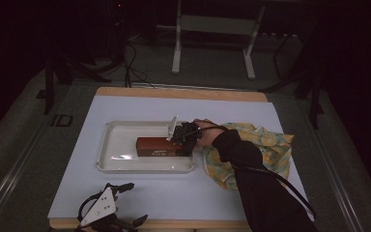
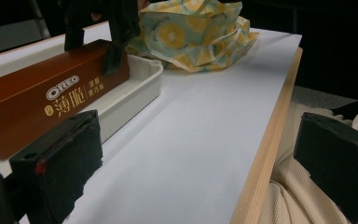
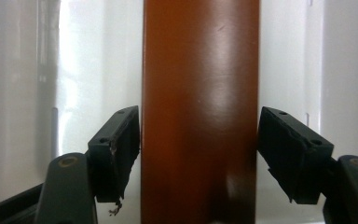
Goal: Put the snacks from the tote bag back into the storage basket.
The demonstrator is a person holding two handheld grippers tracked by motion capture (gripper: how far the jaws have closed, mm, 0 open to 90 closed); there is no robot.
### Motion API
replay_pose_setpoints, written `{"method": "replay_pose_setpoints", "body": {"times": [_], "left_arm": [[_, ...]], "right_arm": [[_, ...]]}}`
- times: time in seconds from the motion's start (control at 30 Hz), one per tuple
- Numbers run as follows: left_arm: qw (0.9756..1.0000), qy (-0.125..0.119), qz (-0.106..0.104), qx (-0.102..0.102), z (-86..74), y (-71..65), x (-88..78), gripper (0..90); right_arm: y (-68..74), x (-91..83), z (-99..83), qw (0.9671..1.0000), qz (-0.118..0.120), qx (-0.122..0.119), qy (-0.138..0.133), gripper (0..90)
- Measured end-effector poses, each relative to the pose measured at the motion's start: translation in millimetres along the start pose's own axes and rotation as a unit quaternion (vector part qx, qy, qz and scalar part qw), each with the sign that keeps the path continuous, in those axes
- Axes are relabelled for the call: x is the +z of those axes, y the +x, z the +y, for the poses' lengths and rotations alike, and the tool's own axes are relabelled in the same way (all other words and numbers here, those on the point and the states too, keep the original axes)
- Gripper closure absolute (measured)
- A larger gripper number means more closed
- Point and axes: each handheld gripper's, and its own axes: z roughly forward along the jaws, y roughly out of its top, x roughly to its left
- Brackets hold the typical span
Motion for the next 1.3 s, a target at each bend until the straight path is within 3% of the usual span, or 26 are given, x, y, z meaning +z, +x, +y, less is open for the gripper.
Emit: {"method": "replay_pose_setpoints", "body": {"times": [0.53, 0.87, 1.0, 1.07, 1.13, 1.3], "left_arm": [[1.0000, -0.001, 0.000, -0.002, -0.1, 0.3, -0.2, 1.3], [1.0000, -0.001, 0.001, -0.003, 0.1, 0.6, -0.2, 1.3], [1.0000, -0.001, 0.002, -0.002, 0.1, 0.6, -0.3, 1.3], [1.0000, -0.001, 0.002, -0.002, 0.1, 0.7, -0.3, 1.3], [1.0000, -0.001, 0.002, -0.003, 0.1, 0.6, -0.2, 1.3], [1.0000, -0.001, 0.002, -0.002, 0.1, 0.5, -0.2, 1.3]], "right_arm": [[1.3, -35.6, 0.0, 0.9990, -0.012, 0.021, -0.038, 30.0], [5.1, -56.9, 1.1, 0.9963, -0.026, 0.054, -0.062, 20.2], [4.9, -63.0, -0.6, 0.9942, -0.035, 0.070, -0.074, 11.1], [5.2, -65.6, -2.5, 0.9934, -0.044, 0.071, -0.079, 10.9], [3.6, -67.4, -3.9, 0.9910, -0.054, 0.090, -0.083, 10.9], [4.6, -72.3, -10.1, 0.9872, -0.047, 0.107, -0.108, 13.5]]}}
